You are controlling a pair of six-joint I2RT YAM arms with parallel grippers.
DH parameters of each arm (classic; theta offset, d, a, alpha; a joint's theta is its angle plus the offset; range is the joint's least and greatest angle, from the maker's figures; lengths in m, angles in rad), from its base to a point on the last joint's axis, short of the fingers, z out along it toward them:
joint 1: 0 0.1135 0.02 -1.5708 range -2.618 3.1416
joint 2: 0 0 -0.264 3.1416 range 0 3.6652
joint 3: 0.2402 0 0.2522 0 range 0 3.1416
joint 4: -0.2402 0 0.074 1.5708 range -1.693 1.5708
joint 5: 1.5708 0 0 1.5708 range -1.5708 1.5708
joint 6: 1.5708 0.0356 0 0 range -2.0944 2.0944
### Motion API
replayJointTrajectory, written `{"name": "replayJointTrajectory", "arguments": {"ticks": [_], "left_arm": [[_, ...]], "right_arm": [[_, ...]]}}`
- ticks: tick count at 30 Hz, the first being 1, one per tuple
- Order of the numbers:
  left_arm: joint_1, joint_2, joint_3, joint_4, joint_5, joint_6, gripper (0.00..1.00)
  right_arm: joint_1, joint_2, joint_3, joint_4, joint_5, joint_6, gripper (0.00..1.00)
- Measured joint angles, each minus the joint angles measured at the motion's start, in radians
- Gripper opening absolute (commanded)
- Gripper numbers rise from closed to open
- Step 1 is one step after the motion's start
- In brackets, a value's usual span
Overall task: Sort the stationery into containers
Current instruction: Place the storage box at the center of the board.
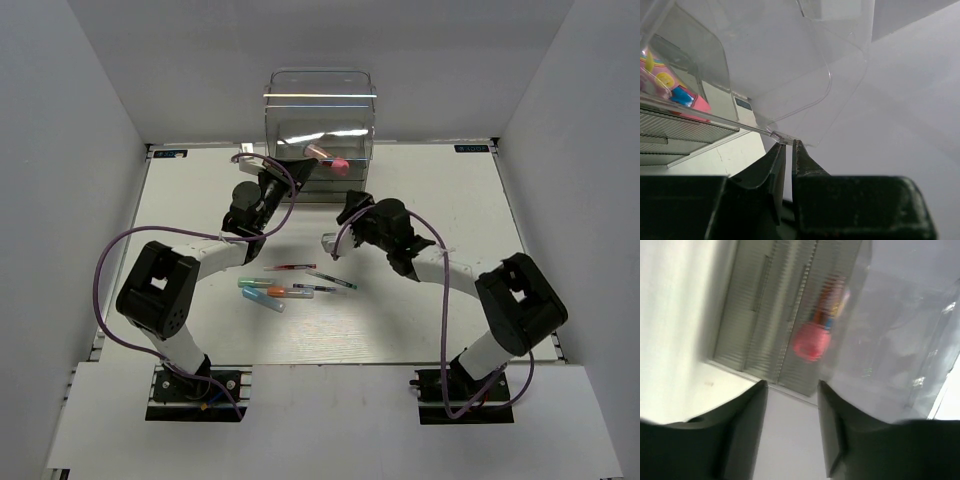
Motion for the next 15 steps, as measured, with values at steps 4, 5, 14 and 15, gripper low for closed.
{"name": "replayJointTrajectory", "arguments": {"ticks": [4, 5, 14, 15], "left_arm": [[0.000, 0.001, -0.009, -0.003, 0.000, 0.000, 0.11], [0.000, 0.002, -0.016, -0.003, -0.002, 0.000, 0.14], [0.001, 0.098, -0.069, -0.033, -0.004, -0.023, 0.52], [0.001, 0.114, -0.069, -0.035, -0.003, -0.027, 0.52]], "right_arm": [[0.000, -0.056, -0.008, -0.105, -0.014, 0.184, 0.20], [0.000, -0.072, -0.008, -0.135, -0.018, 0.245, 0.18], [-0.001, -0.254, -0.069, -0.346, -0.069, 0.724, 0.66], [-0.001, -0.268, -0.079, -0.354, -0.075, 0.763, 0.66]]}}
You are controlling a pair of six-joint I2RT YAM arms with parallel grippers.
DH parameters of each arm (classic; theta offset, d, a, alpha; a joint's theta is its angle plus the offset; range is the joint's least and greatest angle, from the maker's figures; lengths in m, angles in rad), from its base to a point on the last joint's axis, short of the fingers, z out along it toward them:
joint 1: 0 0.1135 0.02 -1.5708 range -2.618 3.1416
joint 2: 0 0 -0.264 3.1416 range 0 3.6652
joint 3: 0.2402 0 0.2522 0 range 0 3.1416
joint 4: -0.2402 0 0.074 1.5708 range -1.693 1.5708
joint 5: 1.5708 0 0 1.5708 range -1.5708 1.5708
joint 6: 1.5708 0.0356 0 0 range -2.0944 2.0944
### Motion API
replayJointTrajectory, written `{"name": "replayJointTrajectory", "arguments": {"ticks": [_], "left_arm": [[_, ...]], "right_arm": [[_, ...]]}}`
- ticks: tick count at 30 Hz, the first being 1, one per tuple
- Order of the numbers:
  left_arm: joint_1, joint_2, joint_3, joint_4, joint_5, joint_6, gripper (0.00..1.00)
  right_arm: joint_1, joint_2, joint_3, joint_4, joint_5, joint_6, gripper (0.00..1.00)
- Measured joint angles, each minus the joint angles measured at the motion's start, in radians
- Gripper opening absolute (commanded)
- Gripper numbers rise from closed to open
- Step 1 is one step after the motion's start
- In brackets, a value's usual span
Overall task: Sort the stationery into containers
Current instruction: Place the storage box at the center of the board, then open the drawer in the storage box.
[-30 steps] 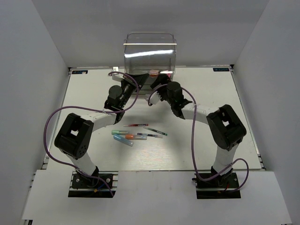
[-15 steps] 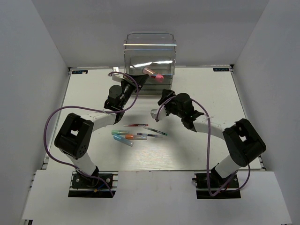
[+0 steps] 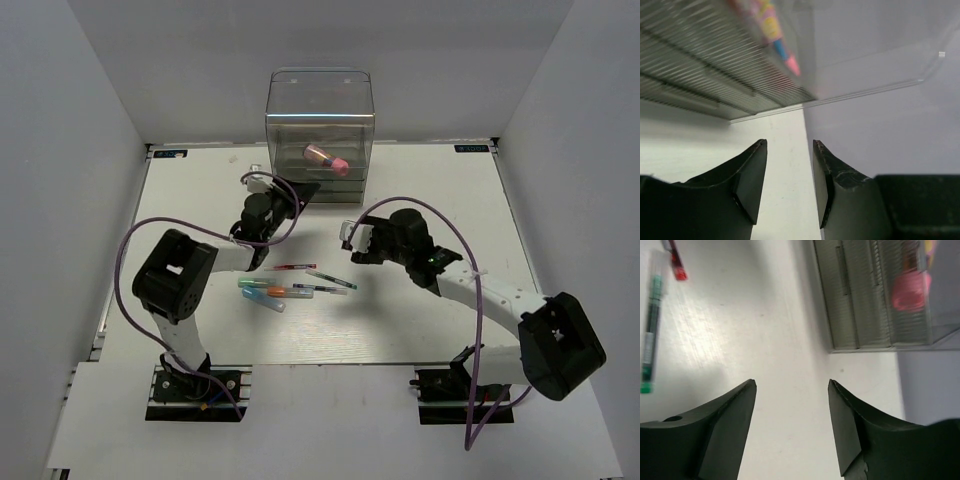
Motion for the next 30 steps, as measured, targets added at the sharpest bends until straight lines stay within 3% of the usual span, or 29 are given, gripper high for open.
{"name": "replayJointTrajectory", "arguments": {"ticks": [3, 7, 16, 30], "left_arm": [[0.000, 0.042, -0.001, -0.008, 0.003, -0.016, 0.52], [0.000, 0.107, 0.001, 0.006, 0.003, -0.039, 0.52], [0.000, 0.260, 0.093, 0.019, -0.036, -0.065, 0.52], [0.004, 0.328, 0.226, 0.053, -0.084, -0.071, 0.48]], "right_arm": [[-0.003, -0.024, -0.022, -0.019, -0.015, 0.118, 0.60], [-0.016, -0.045, -0.051, -0.027, -0.048, 0.245, 0.42], [-0.048, -0.053, -0.060, -0.031, -0.112, 0.427, 0.41], [-0.061, -0.088, -0.115, -0.029, -0.136, 0.453, 0.41]]}}
